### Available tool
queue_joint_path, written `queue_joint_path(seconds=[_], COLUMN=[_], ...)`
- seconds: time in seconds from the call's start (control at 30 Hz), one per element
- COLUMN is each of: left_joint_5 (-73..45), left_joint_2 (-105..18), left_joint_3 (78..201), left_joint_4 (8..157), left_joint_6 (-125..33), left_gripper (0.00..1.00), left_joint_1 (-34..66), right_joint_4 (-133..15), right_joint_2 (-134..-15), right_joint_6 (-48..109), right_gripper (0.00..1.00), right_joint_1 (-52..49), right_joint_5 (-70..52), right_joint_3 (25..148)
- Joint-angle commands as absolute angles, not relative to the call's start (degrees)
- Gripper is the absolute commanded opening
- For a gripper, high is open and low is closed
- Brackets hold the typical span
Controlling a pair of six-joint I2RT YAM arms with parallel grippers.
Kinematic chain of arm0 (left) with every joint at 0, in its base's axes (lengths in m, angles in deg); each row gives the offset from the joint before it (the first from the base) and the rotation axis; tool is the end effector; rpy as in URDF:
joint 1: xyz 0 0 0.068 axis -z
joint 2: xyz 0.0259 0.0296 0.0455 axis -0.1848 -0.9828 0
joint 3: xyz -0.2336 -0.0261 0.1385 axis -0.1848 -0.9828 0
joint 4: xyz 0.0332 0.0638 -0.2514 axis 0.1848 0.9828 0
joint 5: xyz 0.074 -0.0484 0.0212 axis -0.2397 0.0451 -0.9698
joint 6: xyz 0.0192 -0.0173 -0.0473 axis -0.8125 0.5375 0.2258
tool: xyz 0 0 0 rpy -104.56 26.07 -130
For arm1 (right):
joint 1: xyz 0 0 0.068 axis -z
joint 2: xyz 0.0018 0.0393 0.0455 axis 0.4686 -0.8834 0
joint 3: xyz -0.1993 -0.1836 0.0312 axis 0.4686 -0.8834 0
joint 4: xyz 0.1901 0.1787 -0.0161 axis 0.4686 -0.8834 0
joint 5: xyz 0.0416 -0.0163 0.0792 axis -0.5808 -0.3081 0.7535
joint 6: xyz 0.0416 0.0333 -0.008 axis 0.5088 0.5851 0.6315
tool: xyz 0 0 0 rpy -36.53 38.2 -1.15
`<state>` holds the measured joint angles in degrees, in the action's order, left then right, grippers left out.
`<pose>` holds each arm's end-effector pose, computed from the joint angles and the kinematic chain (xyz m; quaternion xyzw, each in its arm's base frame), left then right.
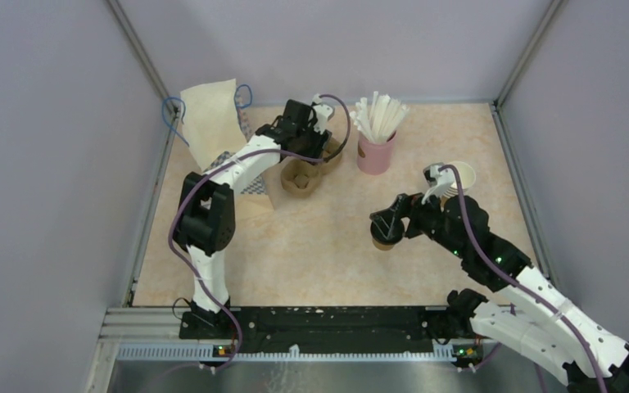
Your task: Pack the takeout coffee
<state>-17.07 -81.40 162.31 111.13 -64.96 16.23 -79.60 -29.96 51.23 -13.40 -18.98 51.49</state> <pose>0.4027 -0.2077 0.2608 0.2865 0.8752 -0.1070 0.3749 0.1163 0.1000 0.3169 -0.0804 0.7995 0.3213 0.5011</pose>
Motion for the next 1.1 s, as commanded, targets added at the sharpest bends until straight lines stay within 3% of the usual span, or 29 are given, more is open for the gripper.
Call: queue_joint_path(seconds=[0.0, 0.2, 0.3, 0.43, 0.53, 0.67, 0.73, 0.77, 0.83, 1.0, 1.07], left_joint_5=[-15.5, -16.3, -16.8, -17.4, -17.8, -15.6, -14.6, -14.6, -14.4, -13.9, -12.7], left_joint_2=[-81.2, -83.4, -84.6, -85.4, -85.1, -83.4, -83.2, -83.2, -82.8, -82.2, -81.8], left_joint_3=[162.3, 162.9, 164.3, 164.7, 165.0, 165.1, 165.6, 166.0, 166.4, 166.7, 166.9], left_joint_4=[111.1, 111.3, 112.2, 112.2, 112.7, 112.3, 112.5, 112.8, 113.4, 113.7, 113.9], left_joint_6=[-65.4, -65.5, -65.6, -66.1, -66.3, -65.8, -65.8, -65.8, -65.5, -65.4, -65.3], left_gripper=[0.61, 0.62, 0.56, 0.56, 0.49, 0.52, 0.39, 0.38, 0.46, 0.39, 0.41], left_joint_1=[16.0, 16.0, 16.0, 16.0, 16.0, 16.0, 16.0, 16.0, 16.0, 16.0, 15.9], right_joint_4=[-79.6, -80.7, -80.9, -81.0, -81.4, -80.9, -80.7, -80.6, -80.1, -78.9, -78.9], right_joint_2=[-28.6, -26.8, -26.0, -26.1, -25.9, -26.1, -26.7, -26.9, -27.0, -27.1, -27.2], right_joint_6=[52.5, 52.5, 52.4, 52.2, 52.2, 51.9, 51.9, 51.9, 52.0, 52.6, 52.6], right_gripper=[0.92, 0.92, 0.92, 0.92, 0.92, 0.92, 0.92, 0.92, 0.92, 0.92, 0.92], right_joint_1=[-13.2, -13.2, -13.2, -13.2, -13.2, -13.2, -13.2, -13.2, -13.2, -13.2, -13.2], right_joint_5=[-17.4, -18.1, -18.8, -18.7, -19.0, -19.4, -19.1, -19.0, -18.9, -18.1, -18.2], right_joint_3=[51.6, 51.6, 52.1, 52.7, 52.9, 52.4, 52.4, 52.4, 51.9, 51.0, 50.6])
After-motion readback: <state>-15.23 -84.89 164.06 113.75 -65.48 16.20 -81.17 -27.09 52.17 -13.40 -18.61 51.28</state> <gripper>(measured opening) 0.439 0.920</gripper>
